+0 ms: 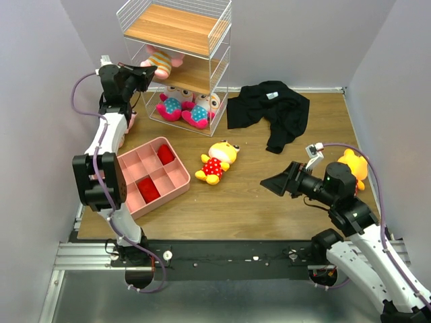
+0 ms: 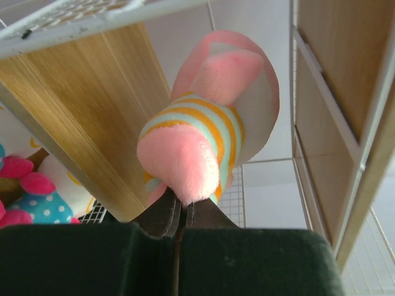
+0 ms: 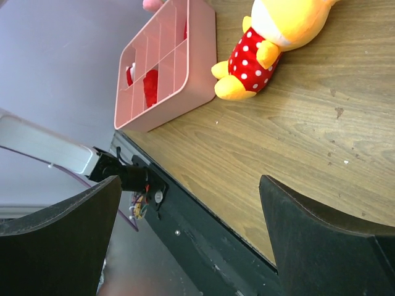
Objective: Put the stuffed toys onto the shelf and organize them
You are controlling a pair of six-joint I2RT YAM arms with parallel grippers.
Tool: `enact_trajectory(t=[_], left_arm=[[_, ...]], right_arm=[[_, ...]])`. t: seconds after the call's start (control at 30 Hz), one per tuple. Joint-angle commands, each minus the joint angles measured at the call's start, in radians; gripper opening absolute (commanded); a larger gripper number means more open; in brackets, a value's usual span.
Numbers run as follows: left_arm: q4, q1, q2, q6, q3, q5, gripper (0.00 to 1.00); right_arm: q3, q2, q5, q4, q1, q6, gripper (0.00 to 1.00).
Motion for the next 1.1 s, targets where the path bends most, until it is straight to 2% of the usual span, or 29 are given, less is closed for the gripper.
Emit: enact_trajectory(t=[0.0, 0.17, 0.23, 0.27, 0.3, 0.4, 0.6, 0.87, 0.97, 1.0, 1.07], left_arm=[[0.033, -0.005, 0.045, -0.002, 0.069, -0.049, 0.0], [-0.019, -0.005, 0.091, 0.004, 0.112, -0.06, 0.0], [-0.03, -0.008, 0.085, 0.03, 0.106, -0.114, 0.0], [-0.034, -0.006, 0.08, 0.035, 0.106, -0.122, 0.03], [-0.036, -0.008, 0.085, 0.038, 0.115, -0.121, 0.14], [-0.033, -0.008, 0.106, 0.039, 0.136, -0.092, 0.38], [-0.04, -0.009, 0.097, 0.049, 0.115, -0.083, 0.55], [-0.022, 0.001, 0.002, 0.021, -0.037, -0.096, 0.63], [-0.048, 0.011, -0.038, 0.038, -0.06, -0.099, 0.7], [-0.06, 0.012, -0.047, 0.049, -0.063, -0.1, 0.75], [-0.088, 0.024, -0.079, 0.072, -0.072, -0.098, 0.79]], right_arm=[[0.001, 0.012, 0.022, 0.0, 0.002, -0.022, 1.0], [0.005, 0.005, 0.033, -0.011, 0.002, -0.028, 1.0], [0.003, -0.001, 0.037, -0.017, 0.002, -0.029, 1.0], [0.003, -0.006, 0.04, -0.018, 0.002, -0.031, 1.0], [0.005, -0.009, 0.043, -0.021, 0.001, -0.029, 1.0], [0.017, -0.014, 0.048, -0.032, 0.002, -0.032, 1.0], [0.032, -0.028, 0.063, -0.058, 0.002, -0.038, 1.0], [0.057, -0.074, 0.068, -0.098, 0.002, -0.034, 1.0], [0.064, -0.098, 0.073, -0.122, 0.002, -0.035, 1.0], [0.066, -0.104, 0.076, -0.136, 0.002, -0.034, 1.0], [0.067, -0.124, 0.079, -0.145, 0.001, -0.029, 1.0]])
